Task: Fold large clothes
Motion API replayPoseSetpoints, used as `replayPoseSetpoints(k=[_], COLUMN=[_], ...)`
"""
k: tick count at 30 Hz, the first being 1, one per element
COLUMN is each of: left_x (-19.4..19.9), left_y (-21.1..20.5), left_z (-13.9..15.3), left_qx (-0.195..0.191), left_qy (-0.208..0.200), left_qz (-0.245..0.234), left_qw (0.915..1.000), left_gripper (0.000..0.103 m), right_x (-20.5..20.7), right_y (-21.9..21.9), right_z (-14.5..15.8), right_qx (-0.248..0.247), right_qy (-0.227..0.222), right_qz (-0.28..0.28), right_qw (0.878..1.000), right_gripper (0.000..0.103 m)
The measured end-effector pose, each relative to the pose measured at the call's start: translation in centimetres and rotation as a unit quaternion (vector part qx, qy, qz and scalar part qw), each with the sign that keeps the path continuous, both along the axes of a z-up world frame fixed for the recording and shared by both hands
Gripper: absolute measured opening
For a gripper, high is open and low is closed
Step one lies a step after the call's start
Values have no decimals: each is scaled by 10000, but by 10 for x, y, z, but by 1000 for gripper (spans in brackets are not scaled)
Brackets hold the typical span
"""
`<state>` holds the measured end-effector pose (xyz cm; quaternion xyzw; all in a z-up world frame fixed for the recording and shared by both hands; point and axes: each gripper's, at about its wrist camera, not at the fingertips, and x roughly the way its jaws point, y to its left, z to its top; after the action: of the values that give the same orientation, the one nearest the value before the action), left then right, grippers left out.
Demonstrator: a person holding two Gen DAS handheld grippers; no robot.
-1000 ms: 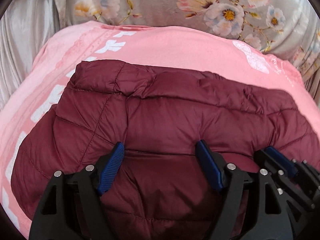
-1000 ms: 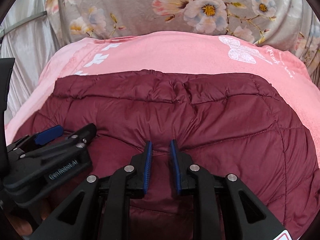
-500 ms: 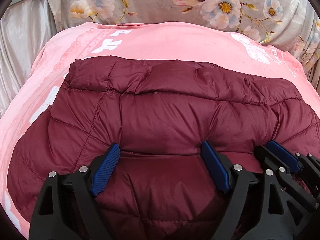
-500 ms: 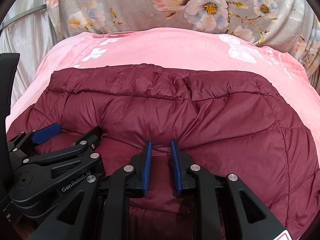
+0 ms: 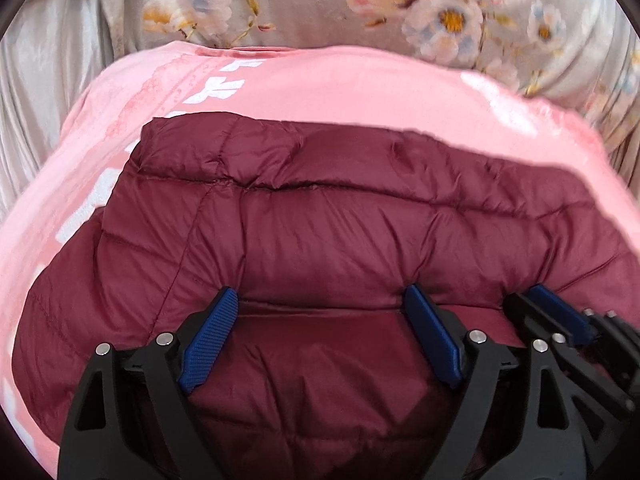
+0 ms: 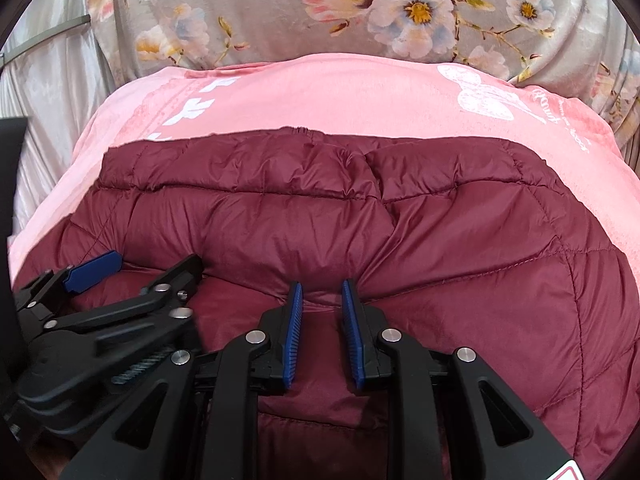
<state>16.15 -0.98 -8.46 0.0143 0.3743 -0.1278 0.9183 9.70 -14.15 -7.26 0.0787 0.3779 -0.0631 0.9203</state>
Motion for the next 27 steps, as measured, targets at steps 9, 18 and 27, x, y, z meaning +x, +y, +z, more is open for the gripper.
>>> replayPoseSetpoints(k=[9,18,27], left_x=[-47,-41,-37], left_y=[136,210,165], left_z=[36,-2,13], left_qx=[-1031,-2097,-2207], left_qy=[98,885,929], left_qz=[1057,1730,948], left_qw=[9890,9583,9663], left_gripper=[89,89,22], right_x=[-47,-51,-56], right_y=[40,58,46], right_z=[31,3,5], right_qx=[323,196,430], right_qy=[-166,12,-13], right_qz=[752,886,889], right_qw=[9965,9959,9951], right_gripper=[24,25,18])
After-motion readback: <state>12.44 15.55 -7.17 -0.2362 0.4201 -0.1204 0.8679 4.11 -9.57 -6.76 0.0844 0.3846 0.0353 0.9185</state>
